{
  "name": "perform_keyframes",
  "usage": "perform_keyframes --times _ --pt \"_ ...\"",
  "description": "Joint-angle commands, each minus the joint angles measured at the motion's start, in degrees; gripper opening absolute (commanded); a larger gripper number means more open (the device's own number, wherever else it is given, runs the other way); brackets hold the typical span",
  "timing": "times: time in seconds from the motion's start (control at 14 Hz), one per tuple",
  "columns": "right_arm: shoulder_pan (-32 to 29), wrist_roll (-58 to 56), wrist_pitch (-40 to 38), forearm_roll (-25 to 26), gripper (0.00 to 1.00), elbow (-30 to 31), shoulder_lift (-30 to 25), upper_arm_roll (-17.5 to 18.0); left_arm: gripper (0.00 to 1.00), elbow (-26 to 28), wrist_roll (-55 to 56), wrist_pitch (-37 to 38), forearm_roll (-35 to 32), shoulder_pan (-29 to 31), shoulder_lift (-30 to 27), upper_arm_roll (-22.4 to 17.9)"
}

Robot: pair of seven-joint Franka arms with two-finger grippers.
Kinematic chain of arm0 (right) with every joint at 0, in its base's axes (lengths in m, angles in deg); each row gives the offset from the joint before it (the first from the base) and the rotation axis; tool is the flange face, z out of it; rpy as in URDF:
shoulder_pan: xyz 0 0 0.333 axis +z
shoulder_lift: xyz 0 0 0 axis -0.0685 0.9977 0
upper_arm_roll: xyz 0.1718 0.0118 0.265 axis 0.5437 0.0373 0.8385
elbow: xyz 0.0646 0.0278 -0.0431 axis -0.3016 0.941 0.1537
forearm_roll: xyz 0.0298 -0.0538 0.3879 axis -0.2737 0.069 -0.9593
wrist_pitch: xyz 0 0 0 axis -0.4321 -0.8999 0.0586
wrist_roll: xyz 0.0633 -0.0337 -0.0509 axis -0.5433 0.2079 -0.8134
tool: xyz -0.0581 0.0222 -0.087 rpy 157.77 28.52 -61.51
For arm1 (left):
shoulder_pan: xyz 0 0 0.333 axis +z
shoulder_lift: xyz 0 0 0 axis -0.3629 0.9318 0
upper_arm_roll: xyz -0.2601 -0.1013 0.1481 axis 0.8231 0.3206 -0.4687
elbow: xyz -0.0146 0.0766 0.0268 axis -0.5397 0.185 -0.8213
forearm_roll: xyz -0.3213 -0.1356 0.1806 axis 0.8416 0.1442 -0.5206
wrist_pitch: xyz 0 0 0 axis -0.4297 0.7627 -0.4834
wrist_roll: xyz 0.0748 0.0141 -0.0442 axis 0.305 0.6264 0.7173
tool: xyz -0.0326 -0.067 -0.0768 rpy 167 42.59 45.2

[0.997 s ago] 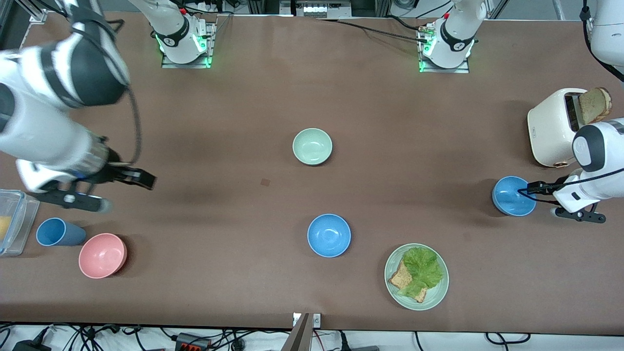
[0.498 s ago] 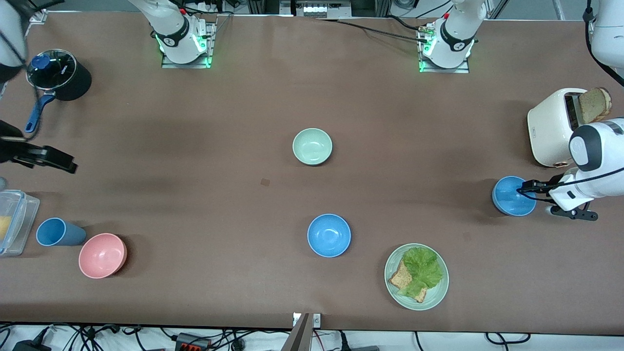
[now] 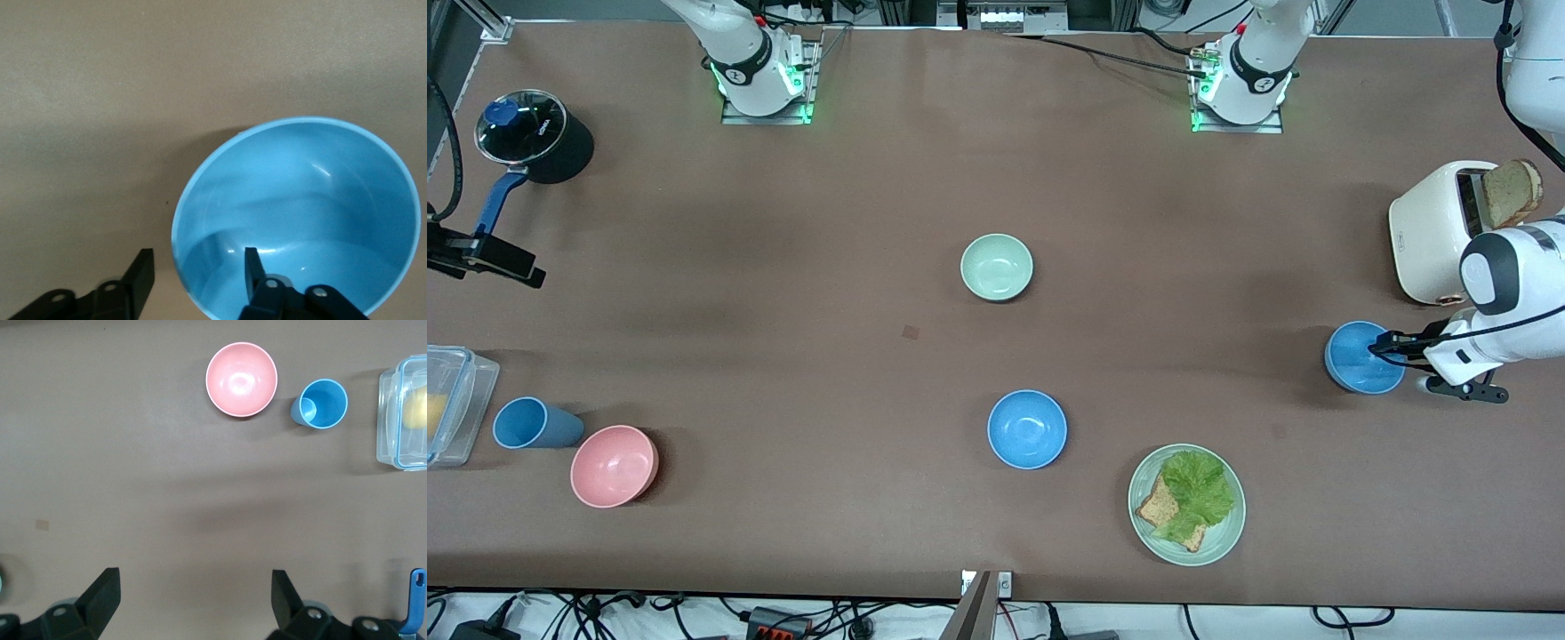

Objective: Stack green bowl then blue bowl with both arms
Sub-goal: 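Lift the blue bowl with the left gripper toward the green bowl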

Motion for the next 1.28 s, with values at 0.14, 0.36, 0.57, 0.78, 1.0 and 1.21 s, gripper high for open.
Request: perform_keyframes --times 0.14,0.36,0.57,0.78,1.0,1.21 --pt "-0.2 -2.8 4.1 0.0 1.00 10.1 -6.1 -0.1 0.40 0.0 -1.2 -0.5 4.1 1.1 0.4 0.6" --pt "-0.2 -3.4 7.3 0.9 1.00 14.9 -9.1 -0.1 0.25 0.0 -1.0 -0.5 4.5 1.2 0.4 0.7" --pt "-0.2 -3.4 9.8 0.9 1.00 19.5 -11.7 0.0 0.08 -0.1 -1.3 -0.2 5.4 1.8 0.4 0.7" --pt "-0.2 -3.6 8.5 0.9 1.00 19.4 -12.1 0.0 0.01 -0.8 -1.1 2.1 7.1 2.1 0.1 1.9" --pt "-0.2 -3.4 6.4 0.9 1.00 19.1 -12.1 0.0 0.00 -1.4 -1.4 5.2 10.9 2.1 -0.5 2.1" --pt "-0.2 -3.5 8.0 0.9 1.00 19.4 -12.0 0.0 0.00 -1.4 -3.1 8.7 11.2 2.1 -3.1 4.6"
